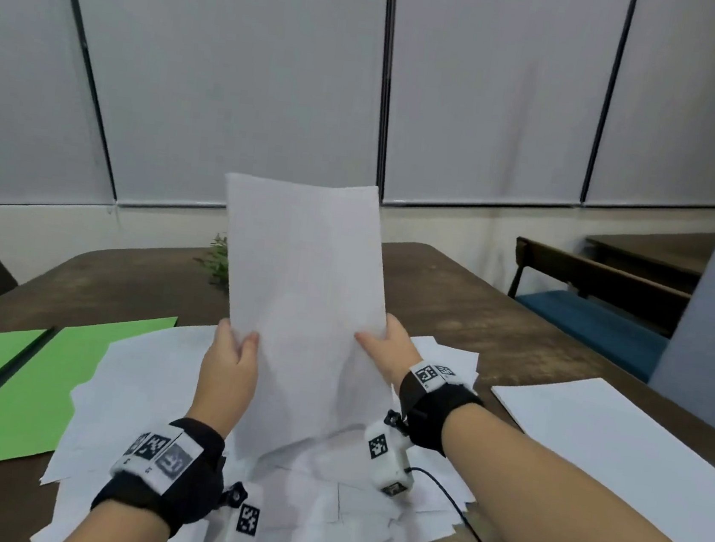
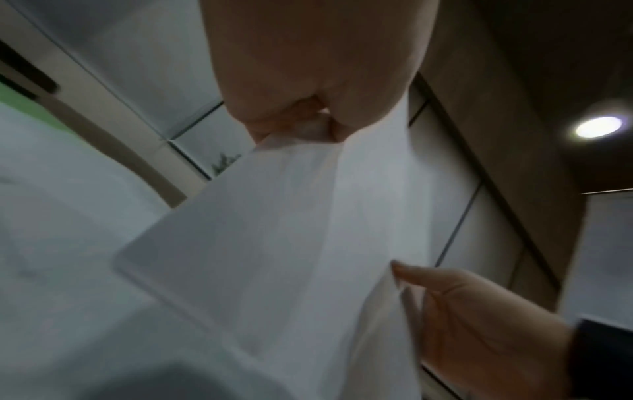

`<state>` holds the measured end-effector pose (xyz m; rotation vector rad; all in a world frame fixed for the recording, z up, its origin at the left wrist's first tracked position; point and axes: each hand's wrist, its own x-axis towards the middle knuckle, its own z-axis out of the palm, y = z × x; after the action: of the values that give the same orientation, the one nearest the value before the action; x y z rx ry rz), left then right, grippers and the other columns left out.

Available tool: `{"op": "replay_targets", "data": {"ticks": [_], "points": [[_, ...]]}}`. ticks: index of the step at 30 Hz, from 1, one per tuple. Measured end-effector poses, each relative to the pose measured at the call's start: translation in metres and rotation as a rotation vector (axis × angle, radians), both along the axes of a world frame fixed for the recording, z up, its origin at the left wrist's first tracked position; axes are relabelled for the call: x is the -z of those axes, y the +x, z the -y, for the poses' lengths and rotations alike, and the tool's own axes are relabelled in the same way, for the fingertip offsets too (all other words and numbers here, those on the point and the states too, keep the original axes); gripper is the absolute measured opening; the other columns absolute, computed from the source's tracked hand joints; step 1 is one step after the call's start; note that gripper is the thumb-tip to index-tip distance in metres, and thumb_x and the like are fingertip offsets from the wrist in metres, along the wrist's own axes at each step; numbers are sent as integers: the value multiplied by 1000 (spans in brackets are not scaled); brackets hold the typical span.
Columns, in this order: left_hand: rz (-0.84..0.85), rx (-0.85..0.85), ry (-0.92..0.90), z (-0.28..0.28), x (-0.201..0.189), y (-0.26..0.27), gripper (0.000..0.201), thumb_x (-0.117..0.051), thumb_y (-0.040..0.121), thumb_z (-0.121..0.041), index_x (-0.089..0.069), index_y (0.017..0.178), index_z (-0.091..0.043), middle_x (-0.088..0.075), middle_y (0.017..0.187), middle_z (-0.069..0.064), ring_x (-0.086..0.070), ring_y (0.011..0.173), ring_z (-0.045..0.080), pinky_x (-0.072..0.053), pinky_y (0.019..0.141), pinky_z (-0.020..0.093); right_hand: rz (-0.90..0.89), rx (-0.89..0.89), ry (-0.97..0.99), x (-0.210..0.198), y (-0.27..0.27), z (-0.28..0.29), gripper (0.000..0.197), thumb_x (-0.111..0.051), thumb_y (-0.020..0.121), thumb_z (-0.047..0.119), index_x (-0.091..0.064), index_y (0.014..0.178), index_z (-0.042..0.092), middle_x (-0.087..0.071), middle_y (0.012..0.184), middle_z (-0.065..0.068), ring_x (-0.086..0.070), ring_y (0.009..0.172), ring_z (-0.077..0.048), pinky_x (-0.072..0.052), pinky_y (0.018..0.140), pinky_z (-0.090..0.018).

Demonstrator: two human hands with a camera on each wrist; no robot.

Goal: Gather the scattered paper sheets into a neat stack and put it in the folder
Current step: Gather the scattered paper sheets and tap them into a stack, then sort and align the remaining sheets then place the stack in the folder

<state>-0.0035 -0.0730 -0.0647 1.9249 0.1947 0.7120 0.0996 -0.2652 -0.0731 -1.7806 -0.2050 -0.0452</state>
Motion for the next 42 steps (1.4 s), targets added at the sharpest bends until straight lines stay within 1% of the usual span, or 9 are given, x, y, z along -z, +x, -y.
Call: {"op": "replay_targets", "data": {"ticks": [8, 12, 16, 20, 24, 26, 30, 37, 42], "points": [[-446, 442, -365, 190, 4, 25, 25, -45, 89, -1, -52, 112, 5, -62, 113, 22, -62, 102, 34, -53, 85, 44, -201, 287, -501, -29, -25, 207, 42, -62, 87, 36, -53, 121, 13, -61, 116, -5, -59, 98, -24, -47, 88, -32], [-621, 559, -315, 283, 67, 39, 53, -62, 60, -27, -64, 108, -6, -69, 105, 14, -67, 97, 33, -56, 85, 48, -374, 449, -845, -2, -51, 303, 51, -56, 91, 37, -49, 133, 9, -54, 133, -11, -55, 116, -31, -45, 96, -35], [-780, 587, -378, 337, 72, 15, 54, -69, 62, -27, -62, 111, -5, -64, 110, 9, -61, 98, 29, -57, 79, 42, -552, 391, -1021, 19, -73, 357, 43, -60, 90, 23, -55, 128, 4, -55, 132, -13, -54, 121, -32, -46, 70, -23], [-804, 539, -463, 359, 69, 8, 39, -69, 80, -19, -58, 115, -5, -57, 118, 10, -54, 101, 29, -52, 72, 39, -669, 430, -1032, 29, -77, 384, 40, -68, 82, 39, -68, 115, 16, -64, 125, -6, -61, 111, -24, -48, 94, -29], [-783, 519, -563, 365, 73, 10, 58, -79, 66, -22, -51, 115, -7, -57, 110, 4, -54, 98, 26, -55, 81, 46, -648, 430, -1002, 32, -68, 399, 29, -84, 61, 39, -65, 71, 20, -68, 111, -5, -65, 95, -26, -51, 89, -32], [-747, 490, -578, 364, 76, 13, 70, -78, 57, -22, -47, 118, -6, -63, 110, 8, -62, 99, 28, -55, 83, 48, -684, 435, -979, 28, -72, 398, 38, -87, 58, 41, -64, 82, 22, -67, 100, -4, -65, 87, -25, -54, 86, -33], [-736, 463, -577, 358, 70, 9, 18, -66, 84, -9, -55, 98, -6, -62, 100, 9, -61, 95, 27, -51, 83, 36, -727, 397, -872, 28, -72, 398, 61, -89, 56, 43, -65, 106, 18, -65, 91, -5, -65, 76, -24, -55, 71, -29], [-660, 482, -131, 365, 80, 9, 33, -47, 92, -3, -48, 125, 3, -55, 128, 17, -55, 107, 29, -47, 90, 34, -649, 376, -854, 34, -64, 383, 60, -80, 68, 42, -64, 120, 16, -61, 123, -9, -61, 102, -30, -51, 94, -38], [-423, 439, 55, 356, 64, 2, 27, -47, 89, -4, -37, 113, -8, -52, 107, 5, -54, 104, 27, -44, 85, 31, -557, 412, -775, 32, -66, 371, 62, -73, 81, 37, -53, 130, 5, -58, 129, -13, -57, 111, -30, -47, 92, -34]]}}
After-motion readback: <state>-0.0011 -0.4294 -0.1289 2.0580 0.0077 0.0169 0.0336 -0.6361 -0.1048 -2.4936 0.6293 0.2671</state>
